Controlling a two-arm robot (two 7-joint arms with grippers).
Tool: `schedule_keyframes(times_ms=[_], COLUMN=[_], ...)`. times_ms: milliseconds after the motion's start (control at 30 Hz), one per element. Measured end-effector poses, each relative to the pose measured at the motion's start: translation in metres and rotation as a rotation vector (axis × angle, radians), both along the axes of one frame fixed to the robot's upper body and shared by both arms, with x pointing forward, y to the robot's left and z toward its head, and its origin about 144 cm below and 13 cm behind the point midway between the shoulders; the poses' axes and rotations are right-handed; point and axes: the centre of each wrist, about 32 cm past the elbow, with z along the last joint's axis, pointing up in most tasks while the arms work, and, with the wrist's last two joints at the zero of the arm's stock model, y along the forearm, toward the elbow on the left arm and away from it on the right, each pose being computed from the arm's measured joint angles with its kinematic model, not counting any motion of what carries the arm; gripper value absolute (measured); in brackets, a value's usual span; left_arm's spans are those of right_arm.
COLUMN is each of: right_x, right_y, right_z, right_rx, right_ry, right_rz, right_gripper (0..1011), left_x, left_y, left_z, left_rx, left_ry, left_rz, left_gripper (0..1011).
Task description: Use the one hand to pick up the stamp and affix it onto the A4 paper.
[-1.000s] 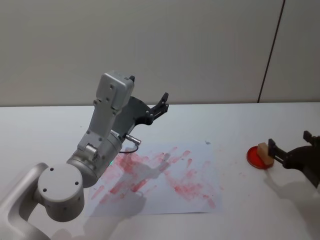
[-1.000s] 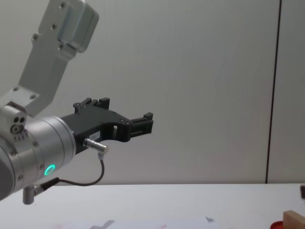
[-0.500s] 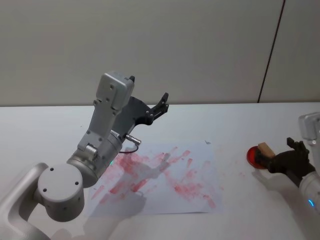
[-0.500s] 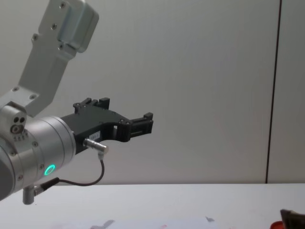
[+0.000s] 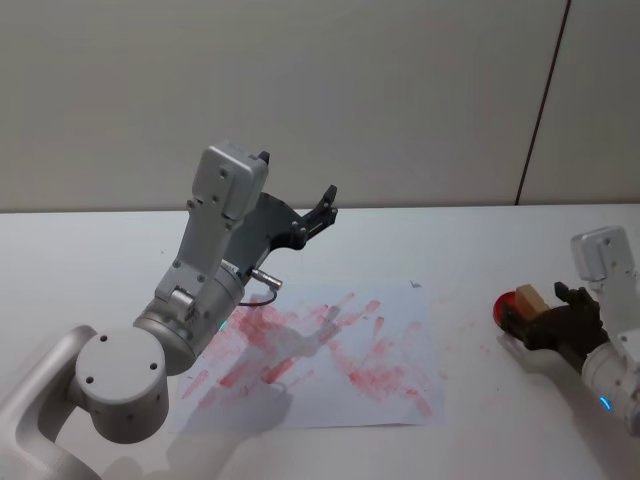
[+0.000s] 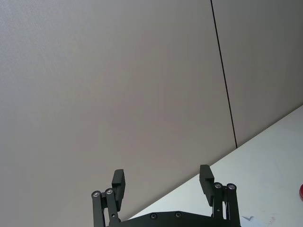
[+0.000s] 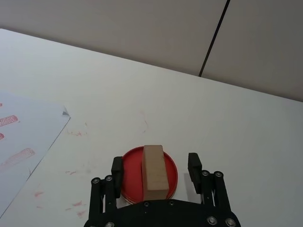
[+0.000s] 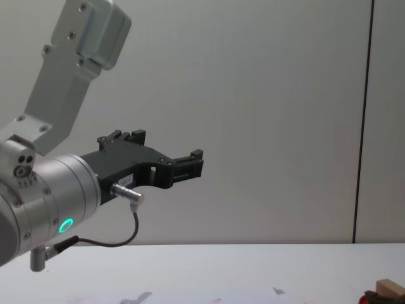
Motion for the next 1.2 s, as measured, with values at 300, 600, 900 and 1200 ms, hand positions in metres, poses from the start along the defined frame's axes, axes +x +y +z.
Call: schedule_keyframes(times_ms=[300,600,900,1200], right_x=[0.003,0.005,0.006,0.010], right_y=[0.002,0.002,0.004,0.014], right_z=[-0.002,-0.003,-0.001,0.012], right_rx=[-0.008,-0.011,0.003,0.077], right_ry=[0.008,0.013,-0.004,-0.077], right_rz=[0.004,0.006,0.013,0.066], right_gripper=[603,340,220,220], left_x=[0.000,0.000,0.000,0.000], left_y=[0.000,0.000,0.000,0.000], left_z=[0.000,0.000,0.000,0.000], left_rx=[0.000,0.000,0.000,0.000], left_ry=[0.000,0.000,0.000,0.000], left_rz=[0.000,0.000,0.000,0.000], left_gripper=[1001,1001,1001,1001])
